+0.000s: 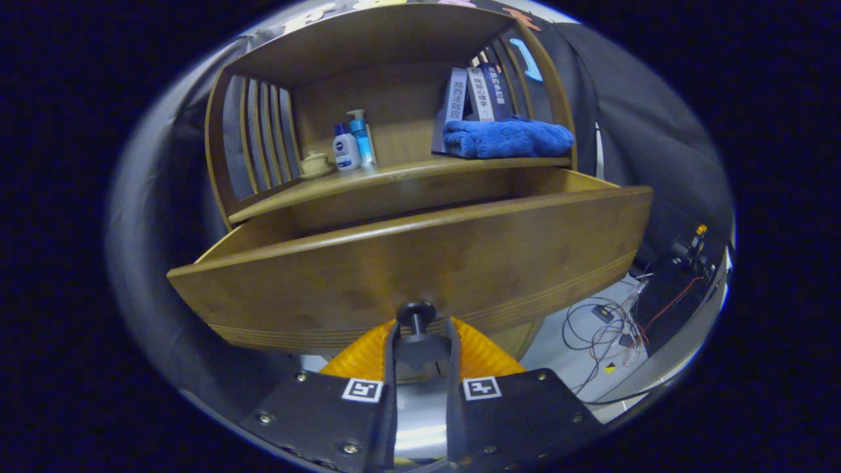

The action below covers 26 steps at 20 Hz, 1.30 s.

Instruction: Pull open the drawer, take out the items inside it, and place them on the countertop above the cabinet.

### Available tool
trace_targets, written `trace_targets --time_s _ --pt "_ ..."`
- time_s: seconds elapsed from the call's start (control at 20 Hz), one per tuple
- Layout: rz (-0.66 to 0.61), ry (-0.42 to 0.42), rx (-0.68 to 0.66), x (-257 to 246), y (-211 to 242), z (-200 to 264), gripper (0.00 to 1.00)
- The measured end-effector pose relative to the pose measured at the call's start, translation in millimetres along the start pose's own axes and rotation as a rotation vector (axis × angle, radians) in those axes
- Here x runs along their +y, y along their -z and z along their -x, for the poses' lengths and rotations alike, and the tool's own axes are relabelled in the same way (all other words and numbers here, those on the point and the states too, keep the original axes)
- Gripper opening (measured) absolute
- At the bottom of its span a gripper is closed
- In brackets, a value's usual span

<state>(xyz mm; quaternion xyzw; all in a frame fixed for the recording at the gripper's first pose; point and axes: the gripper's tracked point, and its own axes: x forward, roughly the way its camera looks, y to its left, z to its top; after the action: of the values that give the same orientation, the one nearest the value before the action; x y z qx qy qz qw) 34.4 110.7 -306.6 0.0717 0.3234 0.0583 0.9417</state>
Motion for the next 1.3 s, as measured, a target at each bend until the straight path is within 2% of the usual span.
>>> trace_targets --time_s 0.25,0.55,0.7,0.75,0.9,1.05,1.25,1.3 --pt "-0.015 0.03 0.014 3 9 14 0.3" --pt "-0.004 0.026 -0.002 4 9 16 0.3" --pt "0.005 0.024 -0.004 8 5 20 0.45" --pt "0.013 0.025 -0.014 8 0 25 0.46" --pt "0.02 0.024 -0.095 14 -34 42 0.53" --pt "0.05 0.04 -0.175 20 -80 54 0.53" --pt "0.049 0.08 -0.218 29 -132 43 0.53" --pt "0.038 0.096 -0.203 30 -139 35 0.55"
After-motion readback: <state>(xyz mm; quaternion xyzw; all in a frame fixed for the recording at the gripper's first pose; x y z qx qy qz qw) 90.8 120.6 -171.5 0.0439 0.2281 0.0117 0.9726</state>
